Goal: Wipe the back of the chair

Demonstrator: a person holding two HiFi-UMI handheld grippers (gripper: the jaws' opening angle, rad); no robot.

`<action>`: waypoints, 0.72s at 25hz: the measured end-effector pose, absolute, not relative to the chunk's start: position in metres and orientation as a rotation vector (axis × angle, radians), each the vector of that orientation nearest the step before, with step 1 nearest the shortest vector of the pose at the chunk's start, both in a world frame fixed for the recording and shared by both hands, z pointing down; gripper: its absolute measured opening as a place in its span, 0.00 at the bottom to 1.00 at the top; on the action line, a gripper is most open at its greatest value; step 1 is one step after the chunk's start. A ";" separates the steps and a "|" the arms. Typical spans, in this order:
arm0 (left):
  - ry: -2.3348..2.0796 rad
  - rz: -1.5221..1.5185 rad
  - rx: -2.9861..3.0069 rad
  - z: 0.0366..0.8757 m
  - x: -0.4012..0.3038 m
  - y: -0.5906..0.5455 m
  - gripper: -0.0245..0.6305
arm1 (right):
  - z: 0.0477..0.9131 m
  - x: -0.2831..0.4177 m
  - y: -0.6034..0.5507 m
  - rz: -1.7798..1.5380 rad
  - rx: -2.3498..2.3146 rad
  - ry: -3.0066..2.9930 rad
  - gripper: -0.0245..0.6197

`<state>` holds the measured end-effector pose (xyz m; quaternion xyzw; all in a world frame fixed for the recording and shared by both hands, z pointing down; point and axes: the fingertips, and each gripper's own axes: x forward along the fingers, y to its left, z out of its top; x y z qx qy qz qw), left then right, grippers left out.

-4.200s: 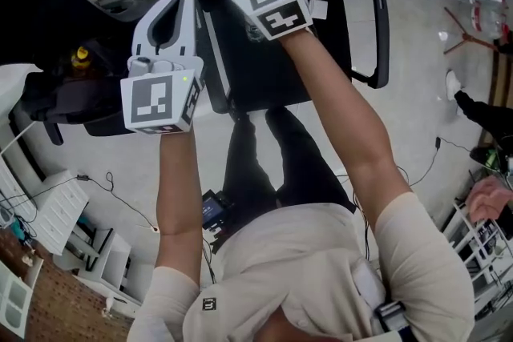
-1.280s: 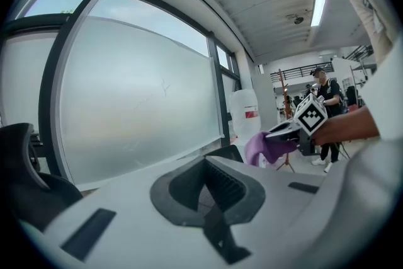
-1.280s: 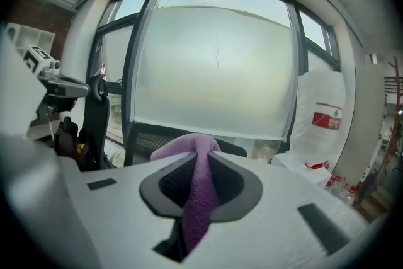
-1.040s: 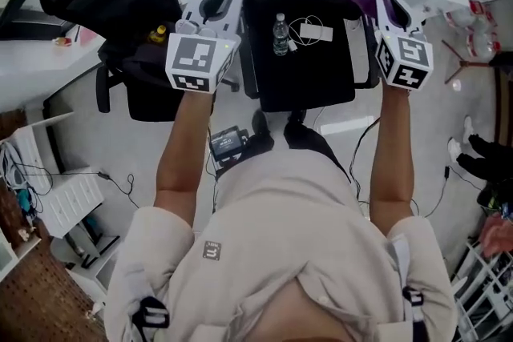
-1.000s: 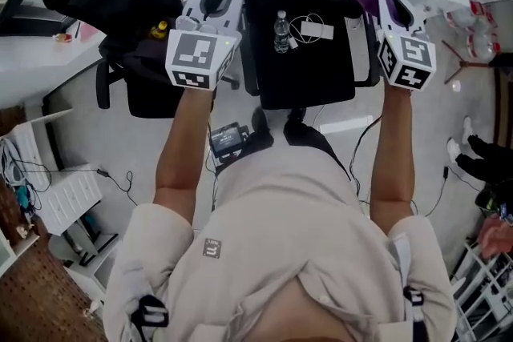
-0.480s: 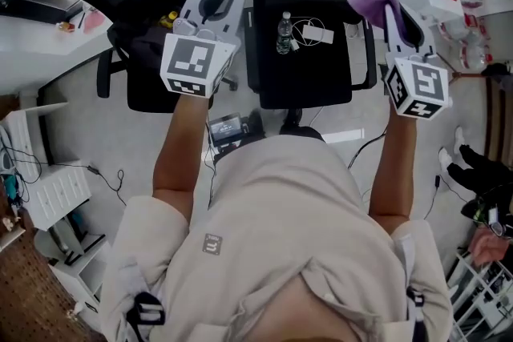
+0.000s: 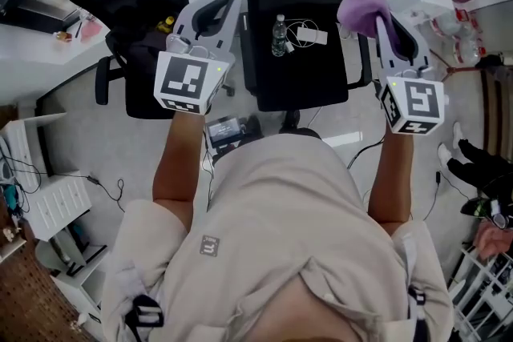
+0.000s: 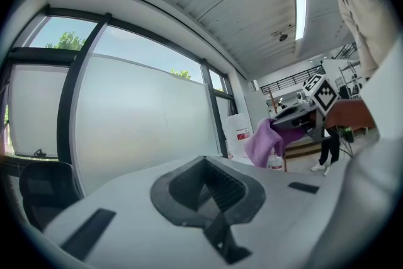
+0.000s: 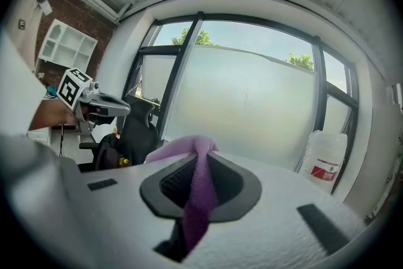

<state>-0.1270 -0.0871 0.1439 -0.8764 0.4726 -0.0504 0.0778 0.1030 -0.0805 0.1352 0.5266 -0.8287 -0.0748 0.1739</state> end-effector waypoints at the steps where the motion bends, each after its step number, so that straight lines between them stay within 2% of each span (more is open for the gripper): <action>1: 1.411 -0.150 -2.630 0.144 -0.126 -0.085 0.05 | 0.136 0.104 -0.078 -0.208 1.496 -2.349 0.09; 18: 1.359 -0.129 -2.655 0.142 -0.124 -0.068 0.05 | 0.133 0.107 -0.054 -0.197 1.542 -2.319 0.09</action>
